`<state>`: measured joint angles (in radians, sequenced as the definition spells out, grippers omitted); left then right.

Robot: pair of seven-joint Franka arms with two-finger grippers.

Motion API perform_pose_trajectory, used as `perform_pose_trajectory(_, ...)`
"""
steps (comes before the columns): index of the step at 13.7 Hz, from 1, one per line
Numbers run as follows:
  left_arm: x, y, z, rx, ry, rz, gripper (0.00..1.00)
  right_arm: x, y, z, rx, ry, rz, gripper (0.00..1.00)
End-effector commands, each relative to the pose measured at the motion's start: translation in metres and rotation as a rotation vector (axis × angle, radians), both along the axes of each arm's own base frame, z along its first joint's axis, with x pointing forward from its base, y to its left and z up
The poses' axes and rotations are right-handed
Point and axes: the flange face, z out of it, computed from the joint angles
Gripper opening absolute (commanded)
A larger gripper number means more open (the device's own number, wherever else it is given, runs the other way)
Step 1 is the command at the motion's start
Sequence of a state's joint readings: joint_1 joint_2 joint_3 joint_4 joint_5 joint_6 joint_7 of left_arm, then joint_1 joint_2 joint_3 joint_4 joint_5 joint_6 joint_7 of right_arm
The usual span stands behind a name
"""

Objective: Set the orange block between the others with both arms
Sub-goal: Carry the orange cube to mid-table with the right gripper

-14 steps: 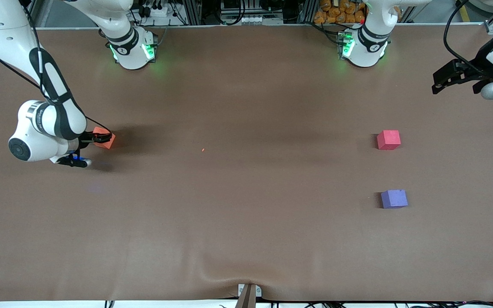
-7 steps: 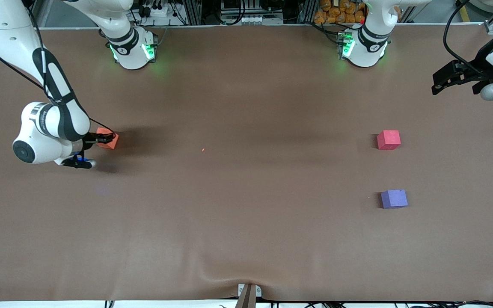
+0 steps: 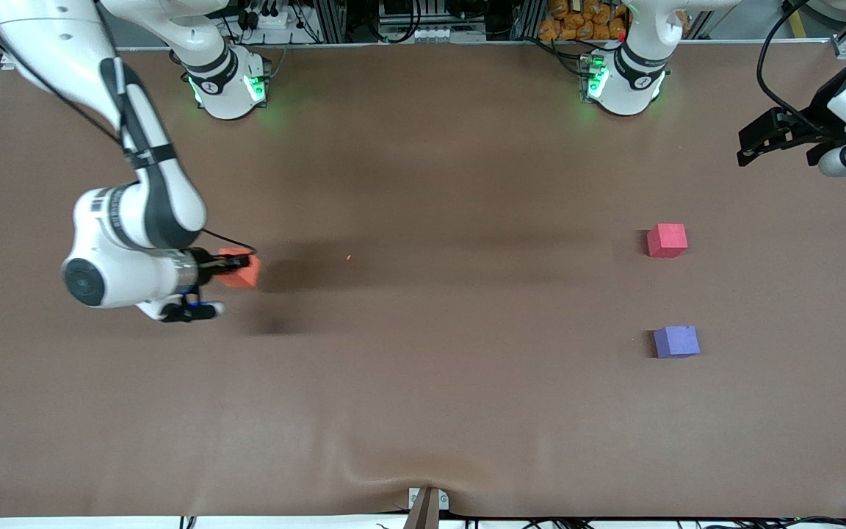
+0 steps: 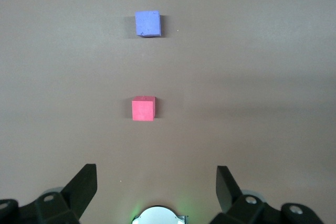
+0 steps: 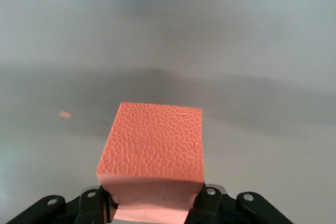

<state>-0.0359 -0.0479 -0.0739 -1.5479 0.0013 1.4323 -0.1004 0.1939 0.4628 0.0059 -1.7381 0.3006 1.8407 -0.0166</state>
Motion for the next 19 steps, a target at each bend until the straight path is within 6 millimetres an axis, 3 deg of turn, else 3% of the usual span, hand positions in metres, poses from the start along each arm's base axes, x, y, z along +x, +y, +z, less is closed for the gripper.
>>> perform_pose_trajectory(1,-0.002,-0.001,-0.006,0.022,-0.015,0.001,1.00,0.025,0.091,-0.002,0.007,-0.004,-0.034,0.09)
perform_pose_trajectory(4,-0.002,0.001,-0.006,0.022,-0.015,0.004,1.00,0.007,0.193,-0.029,-0.051,-0.001,-0.021,0.08)
perform_pose_trajectory(8,-0.001,0.003,-0.006,0.022,-0.018,0.007,1.00,-0.020,0.269,-0.065,-0.093,-0.032,0.111,0.08)
perform_pose_trajectory(9,-0.001,0.003,-0.007,0.022,-0.017,0.007,1.00,-0.021,0.277,-0.070,-0.119,-0.042,0.105,0.08)
perform_pose_trajectory(17,0.017,-0.006,-0.029,0.020,0.003,-0.008,1.00,-0.022,0.290,-0.089,-0.141,-0.032,0.021,0.13)
perform_pose_trajectory(19,0.025,-0.009,-0.038,0.019,0.010,-0.012,1.00,-0.023,0.291,-0.091,-0.144,-0.029,0.020,0.35)
